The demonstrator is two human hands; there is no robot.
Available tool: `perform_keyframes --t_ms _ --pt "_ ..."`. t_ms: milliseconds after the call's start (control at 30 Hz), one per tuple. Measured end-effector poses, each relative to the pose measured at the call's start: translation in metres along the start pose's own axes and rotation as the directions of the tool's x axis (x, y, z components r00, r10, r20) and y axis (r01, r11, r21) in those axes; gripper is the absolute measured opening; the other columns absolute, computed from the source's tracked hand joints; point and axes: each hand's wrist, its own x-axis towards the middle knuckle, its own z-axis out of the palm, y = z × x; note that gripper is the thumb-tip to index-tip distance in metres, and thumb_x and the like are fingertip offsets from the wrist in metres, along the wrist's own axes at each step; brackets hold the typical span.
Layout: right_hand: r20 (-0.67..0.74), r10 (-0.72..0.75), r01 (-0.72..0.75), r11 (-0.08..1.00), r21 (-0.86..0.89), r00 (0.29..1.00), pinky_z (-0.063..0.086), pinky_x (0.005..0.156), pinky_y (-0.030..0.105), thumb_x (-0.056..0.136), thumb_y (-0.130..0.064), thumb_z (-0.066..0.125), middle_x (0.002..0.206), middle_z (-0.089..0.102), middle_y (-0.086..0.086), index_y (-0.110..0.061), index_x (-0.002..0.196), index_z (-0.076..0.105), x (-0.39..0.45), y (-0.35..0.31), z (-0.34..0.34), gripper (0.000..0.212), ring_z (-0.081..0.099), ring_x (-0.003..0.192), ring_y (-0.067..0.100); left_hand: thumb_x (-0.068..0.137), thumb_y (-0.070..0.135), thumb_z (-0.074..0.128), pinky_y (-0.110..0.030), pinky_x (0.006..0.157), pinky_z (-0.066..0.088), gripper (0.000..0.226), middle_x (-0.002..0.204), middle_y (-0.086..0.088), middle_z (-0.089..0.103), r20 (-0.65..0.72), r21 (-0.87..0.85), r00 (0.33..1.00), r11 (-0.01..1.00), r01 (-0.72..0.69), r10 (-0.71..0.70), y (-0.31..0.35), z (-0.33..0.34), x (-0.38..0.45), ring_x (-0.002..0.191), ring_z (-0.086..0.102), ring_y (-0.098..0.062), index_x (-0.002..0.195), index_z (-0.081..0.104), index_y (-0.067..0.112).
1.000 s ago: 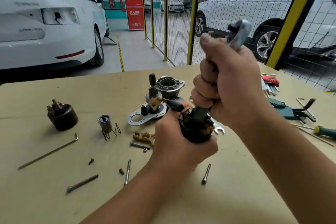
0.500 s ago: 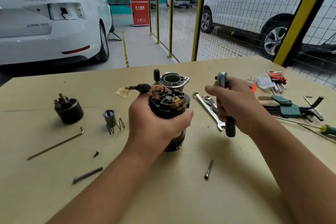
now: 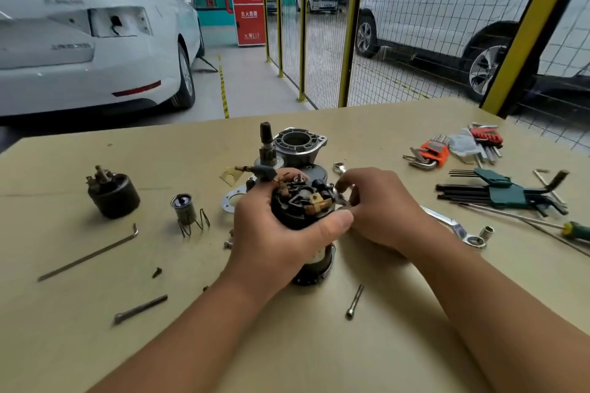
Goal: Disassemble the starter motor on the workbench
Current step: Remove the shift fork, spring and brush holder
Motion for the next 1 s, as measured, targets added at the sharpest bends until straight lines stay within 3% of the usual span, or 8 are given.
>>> perform_keyframes --t_ms 200,333,400,533,633,733,867,1000 --pt "0.064 -0.034 0.035 0.999 -0.006 0.997 0.052 0.076 0.033 0.080 -0.030 0.076 0.094 0.068 -0.004 -0.026 0.102 0.073 -0.002 0.001 -0.006 0.023 0.062 0.091 0.016 0.078 0.051 0.075 -0.019 0.064 0.056 0.021 0.078 0.004 0.075 0.013 0.044 0.999 0.998 0.035 -0.036 0.002 -0.013 0.012 0.075 0.073 -0.010 0.085 0.076 0.032" --pt "-0.028 -0.099 0.103 0.950 0.294 0.995 0.056 0.075 0.035 0.075 -0.025 0.072 0.084 0.072 -0.009 -0.028 0.099 0.075 -0.009 -0.005 -0.019 0.025 0.066 0.082 0.012 0.068 0.067 0.078 -0.014 0.064 0.055 0.034 0.081 0.015 0.076 0.093 0.266 0.996 0.964 -0.014 -0.012 0.008 -0.026 0.022 0.079 0.073 -0.002 0.089 0.076 0.040" --pt "0.081 -0.221 0.159 0.871 0.464 0.972 0.059 0.081 0.038 0.067 -0.020 0.066 0.089 0.074 -0.008 -0.029 0.107 0.075 -0.015 -0.011 -0.026 0.043 0.069 0.086 0.014 0.057 0.073 0.082 -0.025 0.065 0.060 0.049 0.084 0.013 0.077 0.188 0.349 0.980 0.937 -0.006 -0.064 0.012 -0.038 0.028 0.080 0.074 -0.005 0.092 0.076 0.040" --pt "0.272 -0.472 0.266 0.791 0.552 0.839 0.056 0.092 0.048 0.073 -0.018 0.083 0.112 0.072 -0.005 -0.028 0.122 0.067 -0.027 -0.027 -0.016 0.052 0.068 0.106 0.016 0.053 0.064 0.085 -0.030 0.068 0.060 0.054 0.087 0.013 0.075 0.305 0.415 0.950 0.906 -0.075 -0.061 0.019 -0.055 0.035 0.078 0.073 -0.007 0.097 0.076 0.035" --pt "0.217 -0.464 0.268 0.767 0.583 0.859 0.057 0.085 0.042 0.067 -0.025 0.092 0.103 0.072 -0.006 -0.028 0.111 0.065 -0.029 -0.039 0.000 0.052 0.069 0.098 0.013 0.055 0.057 0.082 -0.031 0.062 0.056 0.044 0.082 0.010 0.071 0.294 0.401 0.956 0.907 -0.132 0.009 0.019 -0.056 0.035 0.072 0.069 -0.010 0.090 0.075 0.031" --pt "0.141 -0.430 0.290 0.781 0.553 0.892 0.057 0.078 0.037 0.061 -0.030 0.095 0.098 0.071 -0.008 -0.029 0.105 0.064 -0.028 -0.046 0.009 0.054 0.069 0.092 0.010 0.060 0.051 0.081 -0.035 0.066 0.057 0.043 0.085 0.007 0.070 0.269 0.366 0.961 0.916 -0.164 0.064 0.016 -0.058 0.033 0.079 0.069 -0.014 0.093 0.075 0.024" --pt "-0.040 -0.421 0.397 0.813 0.427 0.906 0.045 0.055 0.017 0.057 -0.026 0.090 0.081 0.064 -0.013 -0.032 0.094 0.063 -0.029 -0.049 0.006 0.046 0.061 0.070 0.004 0.059 0.046 0.081 -0.023 0.066 0.057 0.052 0.092 0.008 0.067 0.259 0.344 0.956 0.913 -0.221 0.134 0.021 -0.061 0.035 0.088 0.070 -0.014 0.102 0.072 0.017" --pt "-0.159 -0.461 0.485 0.853 0.194 0.873 0.052 0.062 0.031 0.053 -0.040 0.079 0.084 0.065 -0.015 -0.035 0.105 0.065 -0.029 -0.047 -0.008 0.054 0.062 0.078 0.007 0.051 0.046 0.085 -0.014 0.065 0.053 0.055 0.095 0.009 0.069 0.261 0.331 0.951 0.910 -0.251 0.168 0.028 -0.061 0.037 0.088 0.071 -0.012 0.101 0.070 0.026"
